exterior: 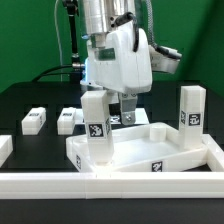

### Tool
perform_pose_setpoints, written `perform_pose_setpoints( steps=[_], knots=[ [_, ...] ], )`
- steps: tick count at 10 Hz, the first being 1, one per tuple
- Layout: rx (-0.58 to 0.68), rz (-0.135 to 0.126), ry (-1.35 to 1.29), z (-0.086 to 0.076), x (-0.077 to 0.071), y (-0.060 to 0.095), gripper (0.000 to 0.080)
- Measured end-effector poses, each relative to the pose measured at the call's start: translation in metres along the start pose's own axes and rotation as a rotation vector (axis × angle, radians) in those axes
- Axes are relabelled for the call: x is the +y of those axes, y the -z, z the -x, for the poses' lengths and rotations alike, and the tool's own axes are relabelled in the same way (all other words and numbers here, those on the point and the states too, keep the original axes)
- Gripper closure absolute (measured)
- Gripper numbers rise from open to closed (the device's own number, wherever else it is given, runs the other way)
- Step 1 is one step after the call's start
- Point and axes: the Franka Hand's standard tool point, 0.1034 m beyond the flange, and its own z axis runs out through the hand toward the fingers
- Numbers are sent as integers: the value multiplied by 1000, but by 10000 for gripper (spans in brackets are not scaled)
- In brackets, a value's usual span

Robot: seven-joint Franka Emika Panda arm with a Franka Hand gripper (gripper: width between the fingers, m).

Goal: Assemble desk

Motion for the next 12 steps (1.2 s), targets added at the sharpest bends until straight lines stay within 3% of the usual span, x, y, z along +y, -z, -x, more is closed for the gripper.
perform_pose_setpoints(
  steps=[5, 9, 12],
  knots=[
    [-3, -2, 117, -1, -1, 2, 150],
    [-47, -10, 635, -22, 2, 34, 150],
    [-60, -6, 941, -35, -6, 26, 150]
  ],
)
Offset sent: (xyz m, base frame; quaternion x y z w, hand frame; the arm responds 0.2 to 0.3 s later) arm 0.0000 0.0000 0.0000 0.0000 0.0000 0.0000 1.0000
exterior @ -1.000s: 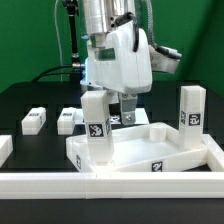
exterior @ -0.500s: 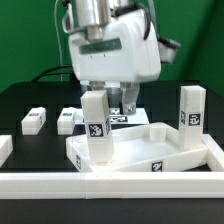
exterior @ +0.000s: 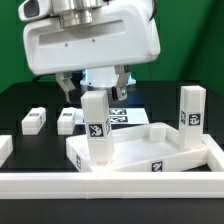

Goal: Assemble desk

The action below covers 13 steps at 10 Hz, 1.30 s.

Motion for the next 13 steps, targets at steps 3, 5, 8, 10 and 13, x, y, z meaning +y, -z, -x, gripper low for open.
perform_pose_setpoints(
  steps=[3, 5, 8, 10, 13],
  knots=[
    [7, 6, 16, -6, 0, -10, 150],
    [6, 7, -5, -6, 1, -10, 194],
    [2, 8, -205, -6, 5, -10, 510],
    [-36, 33, -531, -6, 24, -3, 509],
    [-96, 33, -1033, -2, 18, -1, 509]
  ],
)
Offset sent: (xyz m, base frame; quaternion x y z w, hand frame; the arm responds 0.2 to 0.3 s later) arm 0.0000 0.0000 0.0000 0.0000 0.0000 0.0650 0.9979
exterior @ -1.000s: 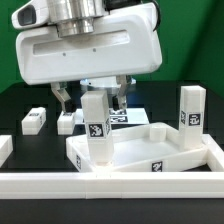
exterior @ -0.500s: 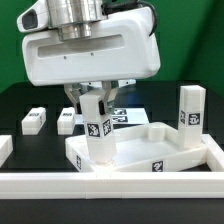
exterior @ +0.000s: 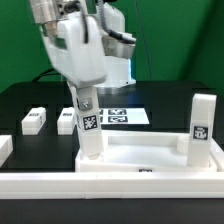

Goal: Assemble desk

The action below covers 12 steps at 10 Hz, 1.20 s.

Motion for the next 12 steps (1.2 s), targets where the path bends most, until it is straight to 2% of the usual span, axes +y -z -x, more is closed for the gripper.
perform_pose_setpoints(
  steps=[4, 5, 6, 7, 8, 9, 12],
  knots=[
    [2, -2, -258, 2, -1, -3, 509],
    [2, -1, -244, 3, -1, -3, 509],
    [5, 2, -211, 5, -1, -5, 452],
    [24, 19, 28, 16, -3, -9, 452],
    [24, 31, 198, 29, -5, -11, 264],
    [19, 35, 278, 33, -3, -12, 185],
    [18, 38, 462, 31, -3, -13, 152]
  ],
)
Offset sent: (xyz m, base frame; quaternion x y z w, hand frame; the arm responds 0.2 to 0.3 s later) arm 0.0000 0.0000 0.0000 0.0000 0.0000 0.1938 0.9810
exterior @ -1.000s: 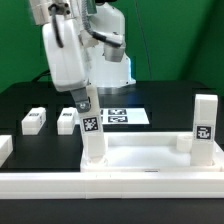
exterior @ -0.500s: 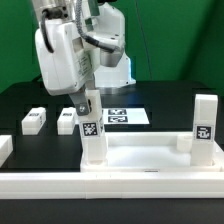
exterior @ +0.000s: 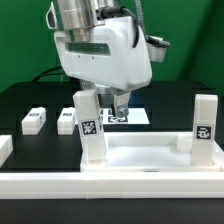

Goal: Assemble desk

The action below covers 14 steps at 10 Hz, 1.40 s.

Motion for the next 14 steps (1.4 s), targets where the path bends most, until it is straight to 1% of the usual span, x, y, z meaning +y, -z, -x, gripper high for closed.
perform_pose_setpoints(
  steps=[1, 2, 3, 4, 5, 6, 8, 9, 10, 11, 12, 13, 14],
  knots=[
    [5, -1, 140, -4, 3, 1, 152],
    [12, -1, 284, -13, 15, 2, 151],
    [19, -1, 361, -21, 21, 6, 151],
    [31, -3, 471, -23, 21, 6, 151],
    [42, -6, 555, -22, 19, 5, 151],
    [53, -5, 692, -24, 19, 6, 151],
    [53, -7, 699, -25, 19, 6, 151],
    [52, -6, 676, -25, 19, 5, 198],
    [52, -7, 637, -25, 19, 5, 198],
    [51, -8, 579, -25, 19, 5, 376],
    [50, -10, 508, -24, 19, 4, 376],
    [50, -12, 449, -24, 19, 4, 511],
    [49, -14, 377, -24, 19, 4, 511]
  ],
)
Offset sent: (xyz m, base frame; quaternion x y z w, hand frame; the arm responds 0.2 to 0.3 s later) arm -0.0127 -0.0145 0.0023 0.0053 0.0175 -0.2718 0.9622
